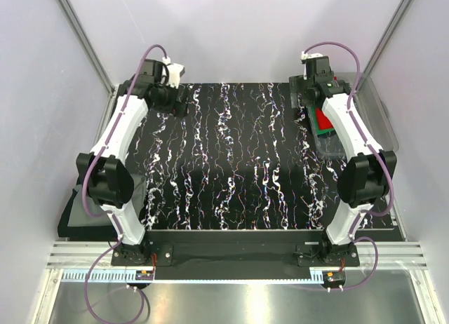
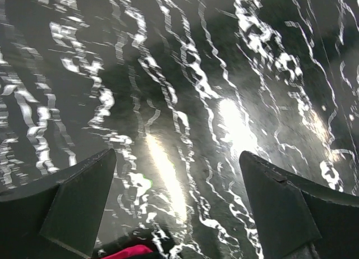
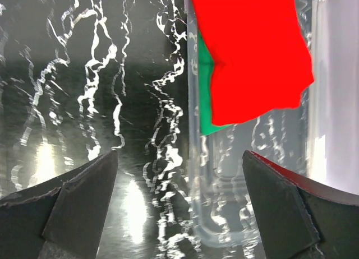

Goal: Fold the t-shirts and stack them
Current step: Grab the tshirt from the pile

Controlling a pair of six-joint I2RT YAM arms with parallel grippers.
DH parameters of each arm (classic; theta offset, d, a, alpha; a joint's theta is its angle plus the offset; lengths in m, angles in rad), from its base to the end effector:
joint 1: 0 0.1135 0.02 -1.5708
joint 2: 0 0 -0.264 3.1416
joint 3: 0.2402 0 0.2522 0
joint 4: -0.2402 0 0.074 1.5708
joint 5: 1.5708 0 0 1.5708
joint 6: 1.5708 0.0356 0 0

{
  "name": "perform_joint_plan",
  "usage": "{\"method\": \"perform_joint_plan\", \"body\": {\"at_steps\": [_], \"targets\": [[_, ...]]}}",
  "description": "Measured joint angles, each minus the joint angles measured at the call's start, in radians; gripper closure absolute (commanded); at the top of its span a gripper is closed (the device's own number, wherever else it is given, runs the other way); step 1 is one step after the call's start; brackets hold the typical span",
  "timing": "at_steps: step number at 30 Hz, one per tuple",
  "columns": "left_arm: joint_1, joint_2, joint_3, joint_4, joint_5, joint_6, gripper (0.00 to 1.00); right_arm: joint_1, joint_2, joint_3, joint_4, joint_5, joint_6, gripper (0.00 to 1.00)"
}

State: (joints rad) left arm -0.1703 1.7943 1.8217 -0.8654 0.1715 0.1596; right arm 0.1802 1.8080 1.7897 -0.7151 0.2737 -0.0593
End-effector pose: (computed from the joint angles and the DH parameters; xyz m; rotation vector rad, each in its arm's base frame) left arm 0.3880 -0.0729 0.3565 0.4726 2.3563 -0.2114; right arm 0.4036 0.0637 0.3531 -0.1336 2.2799 -0.2521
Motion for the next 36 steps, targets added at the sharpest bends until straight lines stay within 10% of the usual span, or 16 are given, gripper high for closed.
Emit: {"method": "perform_joint_plan", "body": {"at_steps": [6, 9, 27, 33, 36], "targets": [[-0.028, 0.043, -0.043, 0.003, 0.018, 0.005, 0.01, -0.063, 0.04, 0.025, 0.015, -0.093, -0.09, 0.04], [-0.03, 0.048, -0.081, 0.01, 0.051, 0.006, 0.01, -0.137, 0.12, 0.117, 0.024, -0.13, -0.096, 0.21], [-0.056, 0.048, -0.15, -0.017, 0.134, 0.054, 0.01, -0.268, 0.517, 0.433, -0.039, -0.243, -0.136, 0.3], [-0.07, 0.048, -0.17, -0.021, 0.115, 0.062, 0.01, -0.308, 0.589, 0.489, -0.039, -0.253, -0.148, 0.44], [-0.086, 0.048, -0.178, -0.024, 0.099, 0.072, 0.01, -0.322, 0.601, 0.497, -0.039, -0.262, -0.161, 0.74]]}}
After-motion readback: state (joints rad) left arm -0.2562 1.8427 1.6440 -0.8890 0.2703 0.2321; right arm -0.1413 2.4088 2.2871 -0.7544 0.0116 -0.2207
